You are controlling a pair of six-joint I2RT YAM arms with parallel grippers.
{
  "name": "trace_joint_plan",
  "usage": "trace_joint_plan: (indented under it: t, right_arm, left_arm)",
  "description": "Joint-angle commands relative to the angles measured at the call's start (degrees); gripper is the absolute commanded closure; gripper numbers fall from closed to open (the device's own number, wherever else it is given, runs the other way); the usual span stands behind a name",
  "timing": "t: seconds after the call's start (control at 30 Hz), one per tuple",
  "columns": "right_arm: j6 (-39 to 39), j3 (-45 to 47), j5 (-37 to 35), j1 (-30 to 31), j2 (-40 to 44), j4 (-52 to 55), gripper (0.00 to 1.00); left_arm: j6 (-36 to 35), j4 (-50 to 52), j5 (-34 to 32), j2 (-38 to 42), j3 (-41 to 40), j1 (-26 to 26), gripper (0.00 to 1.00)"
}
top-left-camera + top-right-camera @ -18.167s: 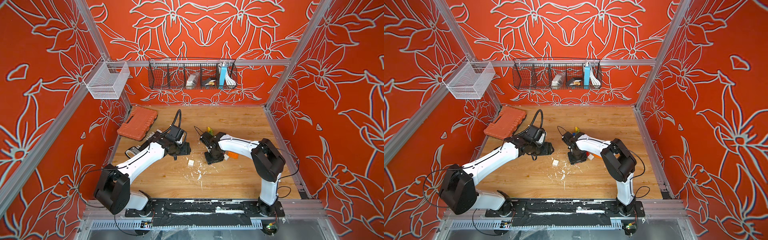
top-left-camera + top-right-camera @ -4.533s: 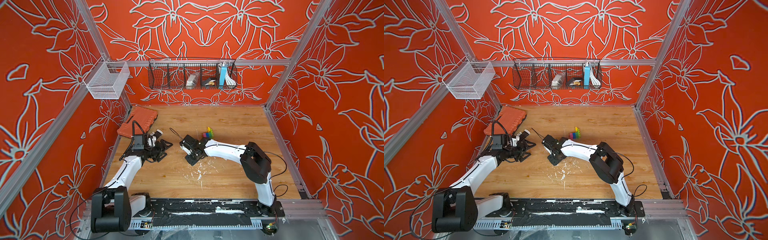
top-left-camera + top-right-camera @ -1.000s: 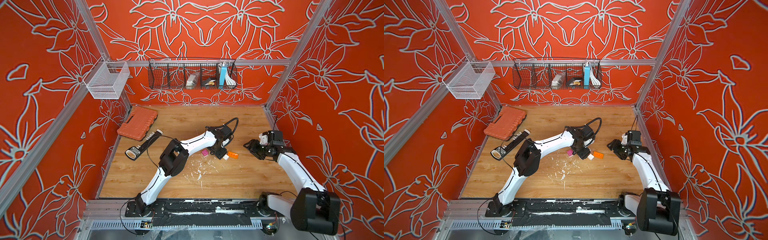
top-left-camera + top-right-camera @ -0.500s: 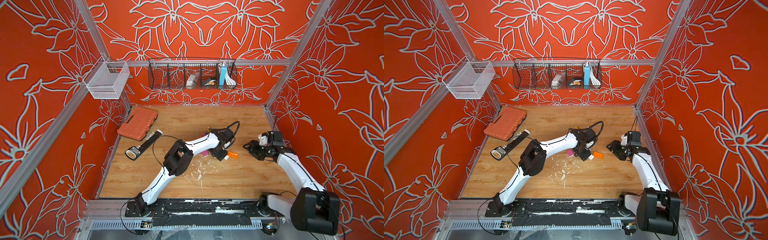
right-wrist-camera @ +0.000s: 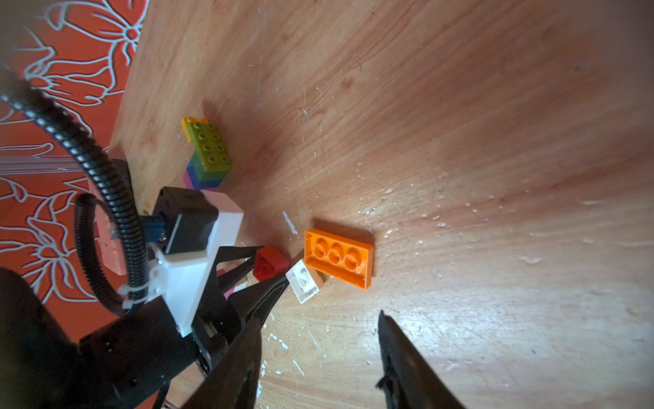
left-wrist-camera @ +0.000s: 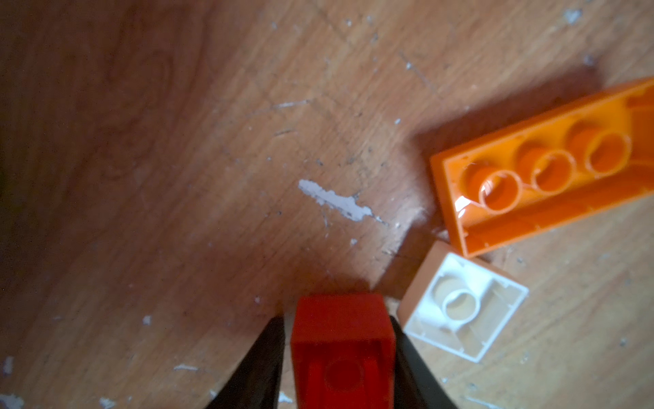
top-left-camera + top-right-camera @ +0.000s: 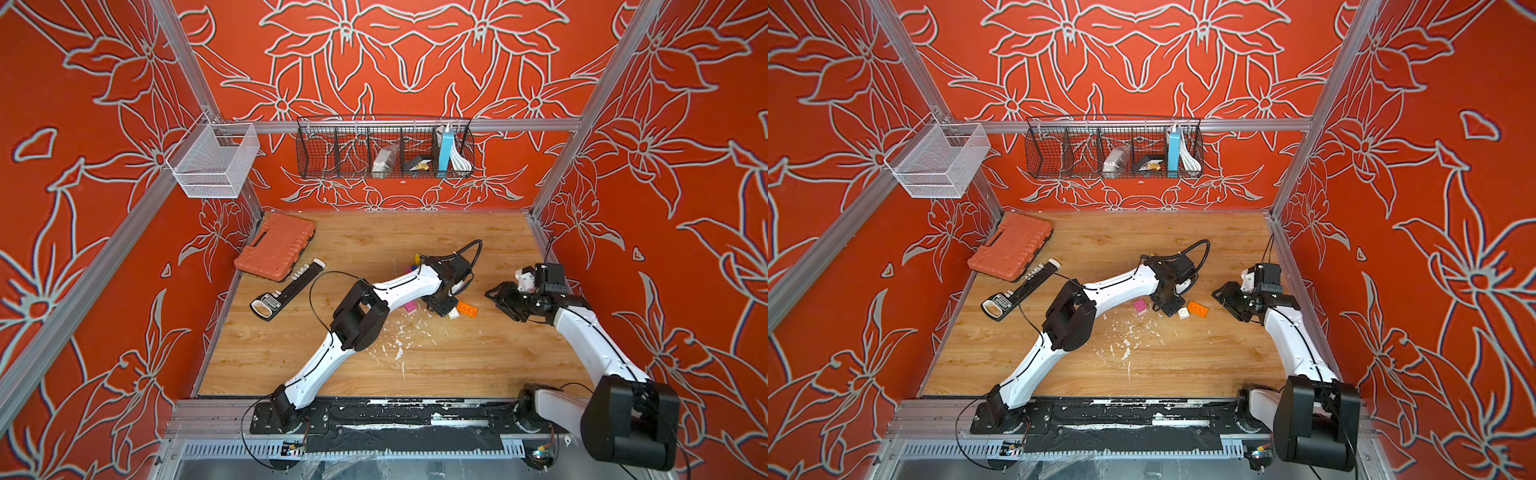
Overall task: Assemble the letter r with lego
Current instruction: Pick up the lego brick from the center of the board.
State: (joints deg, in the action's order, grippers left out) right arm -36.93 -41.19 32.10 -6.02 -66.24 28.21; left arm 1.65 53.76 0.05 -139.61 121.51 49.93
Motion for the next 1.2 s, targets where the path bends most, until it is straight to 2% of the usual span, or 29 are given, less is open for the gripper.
trace_joint_plan:
  t: [0.0,0.17,0.33,0.43,0.5,0.63,0.8,0.87,0.97,1.07,1.17]
  right_arm:
    - [-0.2,0.9,1.1,-0.3,0.5,-0.2,0.46]
    - [1.1,0.4,1.1,-0.2,0.9,0.3,0.46]
    - [0.9,-0.7,2.1,0.0,2.0,-0.7,0.46]
    - [0.1,-2.7,2.0,1.6,2.3,-0.5,0.44]
    - [-1.1,-4.2,2.2,3.1,2.3,-0.6,0.43]
    - [-3.4,-8.6,2.0,7.5,2.1,-2.0,0.40]
    - [-2.6,-19.0,-1.1,15.4,-0.5,-0.2,0.37]
    - [-1.8,-23.7,-1.6,18.6,-1.9,0.3,0.35]
    - [-0.7,-30.3,-0.9,22.1,-3.9,1.6,0.32]
    - [-0.7,-35.4,3.2,24.5,-6.0,1.3,0.30]
    - [-1.3,-39.4,7.5,26.2,-7.5,0.5,0.29]
  left_arm:
    - [-0.3,1.9,-0.1,-1.8,0.5,0.3,0.59]
    - [0.3,1.9,0.8,-0.4,0.6,0.3,0.69]
    - [3.2,-0.6,5.9,7.8,-1.7,-1.2,0.85]
    - [5.5,-5.8,12.7,16.2,-6.2,-4.0,0.92]
    - [6.9,-10.0,17.6,22.2,-9.6,-6.6,1.00]
    - [10.7,-22.3,28.1,34.1,-18.8,-13.8,1.00]
    - [14.3,-42.4,42.2,44.6,-31.5,-23.4,1.00]
    - [11.7,-48.1,43.3,48.0,-35.5,-25.4,1.00]
    - [2.6,-54.4,41.3,53.3,-41.1,-26.2,1.00]
    - [-4.5,-63.6,40.6,58.1,-48.0,-27.0,1.00]
    - [-8.4,-69.3,42.1,60.9,-50.5,-28.4,1.00]
